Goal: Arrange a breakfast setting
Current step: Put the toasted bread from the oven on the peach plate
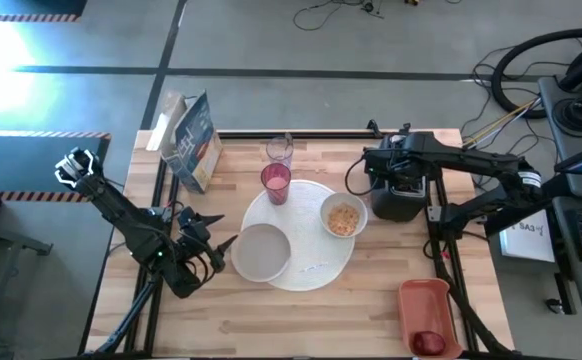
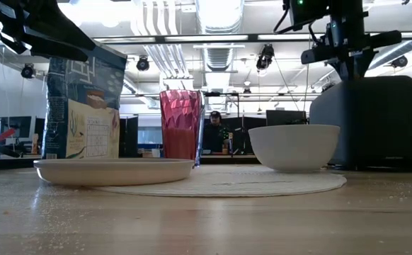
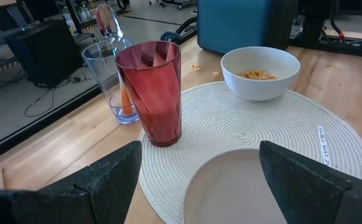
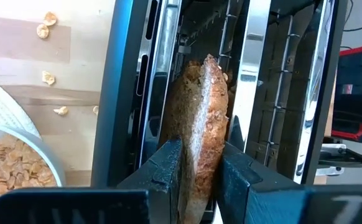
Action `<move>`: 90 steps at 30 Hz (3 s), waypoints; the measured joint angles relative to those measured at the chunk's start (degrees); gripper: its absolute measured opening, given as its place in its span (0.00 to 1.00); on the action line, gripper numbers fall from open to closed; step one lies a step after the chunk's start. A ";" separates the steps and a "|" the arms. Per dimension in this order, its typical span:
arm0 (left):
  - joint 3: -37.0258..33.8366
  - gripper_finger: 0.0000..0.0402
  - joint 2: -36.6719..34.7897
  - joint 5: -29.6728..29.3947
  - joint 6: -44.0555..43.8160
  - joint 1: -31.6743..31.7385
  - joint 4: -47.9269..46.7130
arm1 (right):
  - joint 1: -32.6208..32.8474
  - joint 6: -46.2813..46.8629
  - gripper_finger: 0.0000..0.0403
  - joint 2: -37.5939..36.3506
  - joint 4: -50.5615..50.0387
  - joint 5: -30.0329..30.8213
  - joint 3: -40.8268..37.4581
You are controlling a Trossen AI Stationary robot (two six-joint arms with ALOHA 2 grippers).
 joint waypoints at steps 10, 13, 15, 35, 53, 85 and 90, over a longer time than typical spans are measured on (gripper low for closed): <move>0.01 0.76 0.00 0.00 0.01 0.00 0.02 | 0.00 -0.70 0.04 -0.07 0.58 0.83 0.02; -0.02 0.76 0.00 0.00 0.01 0.00 0.02 | 0.00 -1.02 0.04 -0.07 0.59 1.31 0.70; -0.02 0.76 -0.01 0.02 0.00 0.00 0.02 | -0.01 -1.17 0.03 -0.09 0.41 1.31 1.62; -0.02 0.76 -0.02 0.04 -0.02 0.00 0.28 | -0.02 -5.17 0.03 -0.46 -1.28 1.09 19.20; -0.02 0.76 -0.02 0.02 -0.02 -0.02 0.78 | 10.40 -10.40 0.03 0.16 20.86 -11.69 19.07; -0.02 0.76 -0.42 2.97 -0.45 -1.18 0.91 | 25.81 -20.54 0.03 33.86 74.75 -15.69 14.77; -0.02 0.76 -0.42 3.62 -0.38 -1.20 0.91 | 26.04 -20.56 0.03 37.01 77.89 -15.74 14.77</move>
